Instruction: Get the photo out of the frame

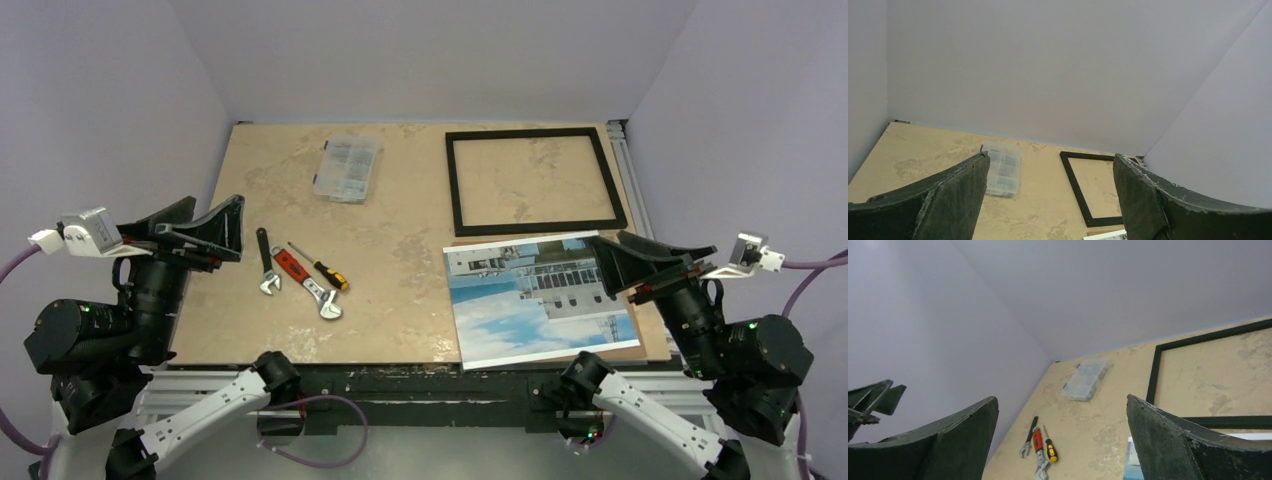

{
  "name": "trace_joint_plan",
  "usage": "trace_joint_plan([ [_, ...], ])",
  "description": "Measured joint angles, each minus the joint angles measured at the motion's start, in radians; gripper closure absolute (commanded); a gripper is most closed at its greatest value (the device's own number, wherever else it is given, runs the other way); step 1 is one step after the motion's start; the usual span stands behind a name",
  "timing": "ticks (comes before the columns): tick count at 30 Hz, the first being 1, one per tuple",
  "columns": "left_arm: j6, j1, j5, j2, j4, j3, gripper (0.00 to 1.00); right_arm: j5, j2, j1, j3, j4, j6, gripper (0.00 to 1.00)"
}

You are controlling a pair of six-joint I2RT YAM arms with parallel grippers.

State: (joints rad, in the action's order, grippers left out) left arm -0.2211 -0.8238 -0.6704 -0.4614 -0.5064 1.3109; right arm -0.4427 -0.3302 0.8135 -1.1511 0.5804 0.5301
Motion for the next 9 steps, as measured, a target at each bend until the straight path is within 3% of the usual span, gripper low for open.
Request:
trace_joint_plan([
  [9, 0.001, 0.000, 0.000, -0.001, -0.004, 0.000, 0.10, 0.058, 0.041, 0.000, 0.037, -0.087, -0.016, 0.01],
])
